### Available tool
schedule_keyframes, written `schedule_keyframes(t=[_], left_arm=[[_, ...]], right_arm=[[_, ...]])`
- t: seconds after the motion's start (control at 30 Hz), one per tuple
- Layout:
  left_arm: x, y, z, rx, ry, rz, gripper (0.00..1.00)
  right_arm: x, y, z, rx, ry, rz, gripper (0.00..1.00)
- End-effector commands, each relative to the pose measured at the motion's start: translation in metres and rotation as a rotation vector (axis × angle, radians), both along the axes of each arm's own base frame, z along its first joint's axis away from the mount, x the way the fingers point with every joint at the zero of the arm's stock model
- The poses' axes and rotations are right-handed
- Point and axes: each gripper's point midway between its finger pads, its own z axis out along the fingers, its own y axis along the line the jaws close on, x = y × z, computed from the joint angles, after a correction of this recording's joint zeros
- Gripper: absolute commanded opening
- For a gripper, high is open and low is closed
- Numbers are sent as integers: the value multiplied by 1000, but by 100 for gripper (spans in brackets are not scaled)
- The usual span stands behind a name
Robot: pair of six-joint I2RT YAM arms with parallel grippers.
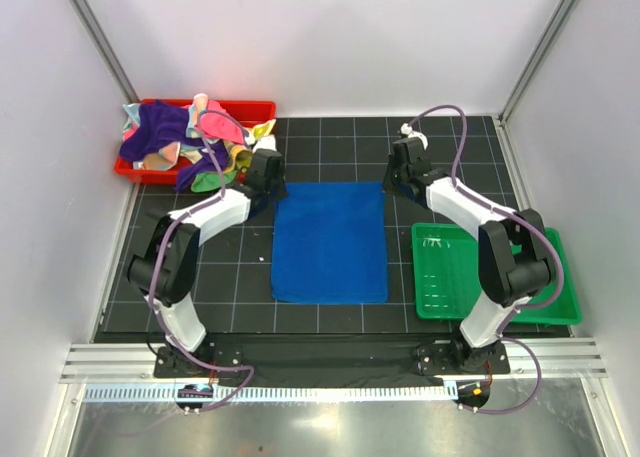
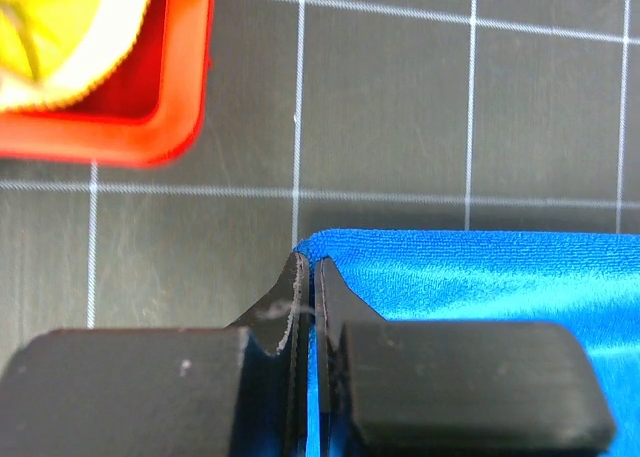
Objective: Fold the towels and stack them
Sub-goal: Fold the towel
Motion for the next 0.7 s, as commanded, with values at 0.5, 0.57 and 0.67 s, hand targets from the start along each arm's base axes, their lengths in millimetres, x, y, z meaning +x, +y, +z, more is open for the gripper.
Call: schedule_keyframes(t=[0.5,0.57,0.67], left_arm=[[-89,-5,7,-167,-41,-36,0],[-98,-5,7,-174,-44,-48,0],[-105,-6,16,-190,-72,-65,1]], right_arm=[[-112,4,-1,38,-11,3,10],[-120,6,0,46,-15,9,9],[-129,3,2,45,-21,0,9]])
